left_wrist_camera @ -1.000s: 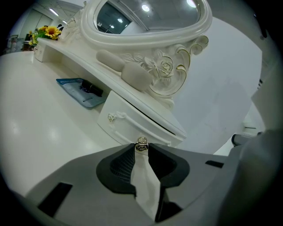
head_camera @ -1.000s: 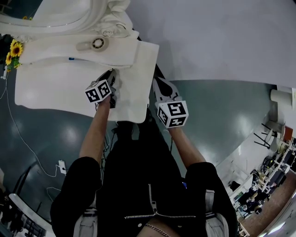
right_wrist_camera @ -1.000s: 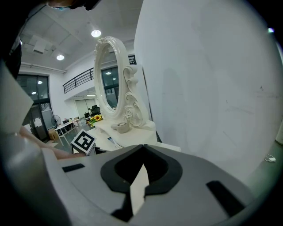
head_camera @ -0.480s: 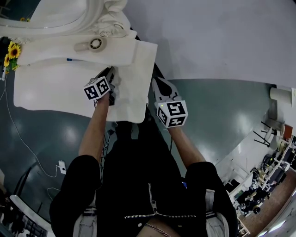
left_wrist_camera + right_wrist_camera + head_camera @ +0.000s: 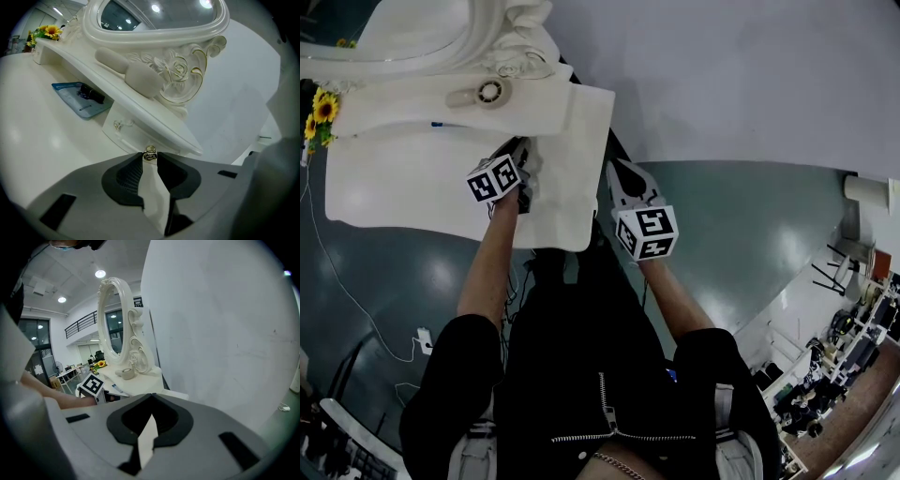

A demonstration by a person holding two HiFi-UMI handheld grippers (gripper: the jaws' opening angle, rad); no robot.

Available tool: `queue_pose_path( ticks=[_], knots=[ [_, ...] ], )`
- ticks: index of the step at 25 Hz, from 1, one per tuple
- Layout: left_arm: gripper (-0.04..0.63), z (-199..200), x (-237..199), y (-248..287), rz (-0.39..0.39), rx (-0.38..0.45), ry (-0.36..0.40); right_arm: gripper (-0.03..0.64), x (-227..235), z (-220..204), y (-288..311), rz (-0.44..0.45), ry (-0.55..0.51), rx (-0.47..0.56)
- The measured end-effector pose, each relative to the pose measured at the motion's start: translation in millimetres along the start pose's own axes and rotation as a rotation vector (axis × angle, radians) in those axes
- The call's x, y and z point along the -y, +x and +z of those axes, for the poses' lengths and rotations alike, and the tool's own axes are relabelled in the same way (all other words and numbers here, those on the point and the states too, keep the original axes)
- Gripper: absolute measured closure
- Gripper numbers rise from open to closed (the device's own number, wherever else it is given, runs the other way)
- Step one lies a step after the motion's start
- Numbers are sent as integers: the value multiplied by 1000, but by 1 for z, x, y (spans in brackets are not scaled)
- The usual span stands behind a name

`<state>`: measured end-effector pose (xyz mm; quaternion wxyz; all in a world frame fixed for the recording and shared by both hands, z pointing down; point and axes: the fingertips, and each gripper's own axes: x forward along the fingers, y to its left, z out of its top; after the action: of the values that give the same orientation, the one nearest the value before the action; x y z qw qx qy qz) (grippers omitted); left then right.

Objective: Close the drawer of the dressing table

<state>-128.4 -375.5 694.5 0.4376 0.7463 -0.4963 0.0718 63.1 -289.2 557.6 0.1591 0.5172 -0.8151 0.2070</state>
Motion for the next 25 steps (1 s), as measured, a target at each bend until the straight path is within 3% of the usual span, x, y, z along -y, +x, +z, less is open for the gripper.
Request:
queue_pose_path(
  ticks=[4,14,25],
  knots=[
    [489,-1,2,-2,6,-22,25,611,-4,2,2,7,-4,6],
    [484,1,7,-39,55,-26,232,611,-34,5,7,41,-24,28],
    [567,21,21,-110,53,43,418,611,-82,22,7,99,-78,80]
  ],
)
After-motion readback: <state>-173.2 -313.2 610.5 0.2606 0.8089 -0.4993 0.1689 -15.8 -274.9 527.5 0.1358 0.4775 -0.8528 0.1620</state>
